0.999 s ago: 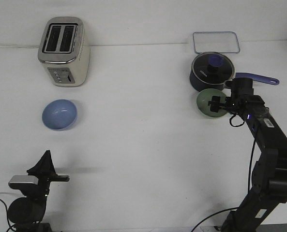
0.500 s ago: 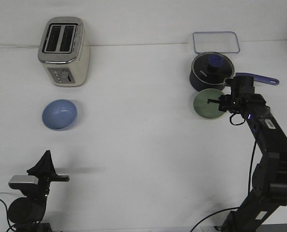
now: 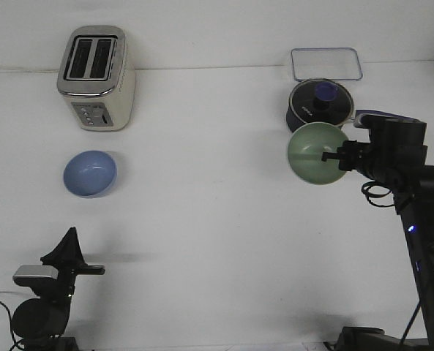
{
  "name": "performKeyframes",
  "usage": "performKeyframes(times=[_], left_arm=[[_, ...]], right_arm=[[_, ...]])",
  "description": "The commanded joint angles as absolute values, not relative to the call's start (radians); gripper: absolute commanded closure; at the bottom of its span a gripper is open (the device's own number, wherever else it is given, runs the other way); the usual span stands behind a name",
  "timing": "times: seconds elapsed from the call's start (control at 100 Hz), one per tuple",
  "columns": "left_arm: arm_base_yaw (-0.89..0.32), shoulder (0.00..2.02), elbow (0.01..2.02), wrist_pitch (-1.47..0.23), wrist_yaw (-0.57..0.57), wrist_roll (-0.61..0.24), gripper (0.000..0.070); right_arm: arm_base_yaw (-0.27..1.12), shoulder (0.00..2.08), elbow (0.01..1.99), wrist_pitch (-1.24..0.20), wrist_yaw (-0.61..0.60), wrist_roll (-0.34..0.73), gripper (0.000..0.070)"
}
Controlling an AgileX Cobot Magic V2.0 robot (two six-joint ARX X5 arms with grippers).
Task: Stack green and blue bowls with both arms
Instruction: 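Grasp the green bowl rim with the right gripper and lift it, then carry the green bowl toward the robot and lower it onto the table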
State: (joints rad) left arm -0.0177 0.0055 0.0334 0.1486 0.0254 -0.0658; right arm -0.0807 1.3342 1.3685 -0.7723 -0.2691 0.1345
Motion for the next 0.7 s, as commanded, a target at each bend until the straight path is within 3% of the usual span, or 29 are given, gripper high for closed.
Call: performKeyframes(times=[0.0, 0.33, 0.69], left_arm=[[-0.019, 0.005, 0.014, 0.158, 0.026, -0.065, 0.0686], [-0.019, 0.005, 0.014, 0.158, 0.025, -0.065, 0.0686], [-0.019, 0.005, 0.014, 0.158, 0.026, -0.065, 0.0686]], right_arm=[[-0.025, 1.286, 1.330, -0.766, -0.280, 0.131, 0.0700], [0.340, 1.135, 0.935, -0.604, -0.271, 0.299, 0.0700], [0.606, 1.320, 0.908, -0.499, -0.245, 0.365, 0.0700]])
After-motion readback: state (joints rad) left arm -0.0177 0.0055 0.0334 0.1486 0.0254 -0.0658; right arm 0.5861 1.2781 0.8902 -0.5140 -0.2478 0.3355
